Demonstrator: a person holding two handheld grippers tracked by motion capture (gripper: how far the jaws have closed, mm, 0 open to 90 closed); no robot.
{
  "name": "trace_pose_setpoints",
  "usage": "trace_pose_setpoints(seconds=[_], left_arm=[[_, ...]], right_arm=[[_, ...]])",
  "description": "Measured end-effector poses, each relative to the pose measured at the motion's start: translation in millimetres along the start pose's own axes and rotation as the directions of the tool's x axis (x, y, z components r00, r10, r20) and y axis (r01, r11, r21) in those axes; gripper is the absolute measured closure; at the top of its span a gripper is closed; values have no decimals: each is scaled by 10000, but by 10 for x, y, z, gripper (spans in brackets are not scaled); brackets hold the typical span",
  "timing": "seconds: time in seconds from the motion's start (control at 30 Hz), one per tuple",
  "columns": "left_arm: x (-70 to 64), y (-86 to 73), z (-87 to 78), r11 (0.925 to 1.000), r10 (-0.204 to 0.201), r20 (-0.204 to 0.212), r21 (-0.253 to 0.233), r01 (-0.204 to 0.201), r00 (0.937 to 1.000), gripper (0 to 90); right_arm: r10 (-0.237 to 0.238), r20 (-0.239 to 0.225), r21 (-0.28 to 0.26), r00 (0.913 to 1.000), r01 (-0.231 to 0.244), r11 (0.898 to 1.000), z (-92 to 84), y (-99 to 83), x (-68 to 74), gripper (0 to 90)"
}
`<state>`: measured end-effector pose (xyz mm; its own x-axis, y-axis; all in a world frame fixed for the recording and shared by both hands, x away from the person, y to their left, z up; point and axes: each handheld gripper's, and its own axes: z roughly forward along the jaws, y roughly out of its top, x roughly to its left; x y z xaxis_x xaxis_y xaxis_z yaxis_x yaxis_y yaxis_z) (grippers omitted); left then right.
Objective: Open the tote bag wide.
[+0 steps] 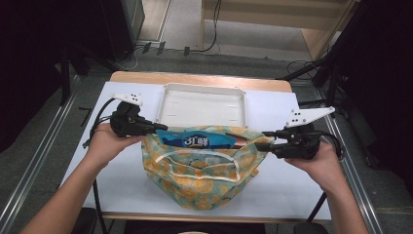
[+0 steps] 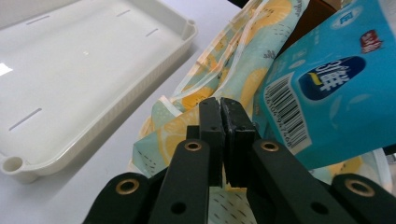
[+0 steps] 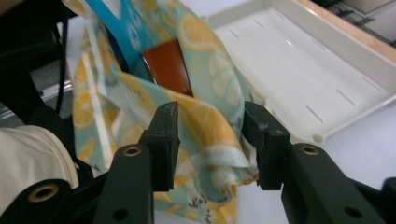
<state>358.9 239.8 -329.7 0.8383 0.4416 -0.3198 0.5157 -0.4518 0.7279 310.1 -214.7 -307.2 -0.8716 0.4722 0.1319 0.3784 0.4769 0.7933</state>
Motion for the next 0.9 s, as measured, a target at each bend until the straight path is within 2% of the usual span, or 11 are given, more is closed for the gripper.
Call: trace_pose_setpoints(seconds=[0.07,0.17,0.33,0.4,0.5,0.53,0.63,0.67,0.8,0.9], left_arm=[[-11,9,8,10000,34,32,7,-34,10000,889],[-24,34,18,10000,91,41,-6,-91,10000,891],[-27,65,19,9998,186,68,-27,-186,9998,891],[-24,68,17,9998,183,78,-49,-182,9998,891],[-11,72,8,9999,134,11,-90,-134,9999,893],[-3,80,1,9998,75,-18,-163,-75,10000,896],[1,98,-2,9998,85,-54,-183,-86,9999,897],[8,117,4,9997,114,-92,-196,-115,9999,899],[47,137,32,9998,74,-162,-172,-77,9998,900],[102,134,85,9999,-82,-235,-105,79,9997,900]], right_arm=[[-103,-38,-297,9999,102,9995,-61,90,35,570],[-154,57,-353,9999,156,9993,-73,149,45,585],[10,51,-195,10000,-9,9998,37,216,-7,596],[56,94,16,9999,-57,10000,102,212,-31,626],[186,39,247,9998,-186,9995,166,200,-67,764],[290,56,259,9996,-291,9992,176,202,-84,846],[288,95,152,9995,-290,9995,162,214,-92,889],[227,372,126,9991,-232,9997,148,230,-97,895],[262,691,166,9973,-275,9995,180,216,-153,895],[411,707,122,9967,-420,9990,229,177,-203,895]])
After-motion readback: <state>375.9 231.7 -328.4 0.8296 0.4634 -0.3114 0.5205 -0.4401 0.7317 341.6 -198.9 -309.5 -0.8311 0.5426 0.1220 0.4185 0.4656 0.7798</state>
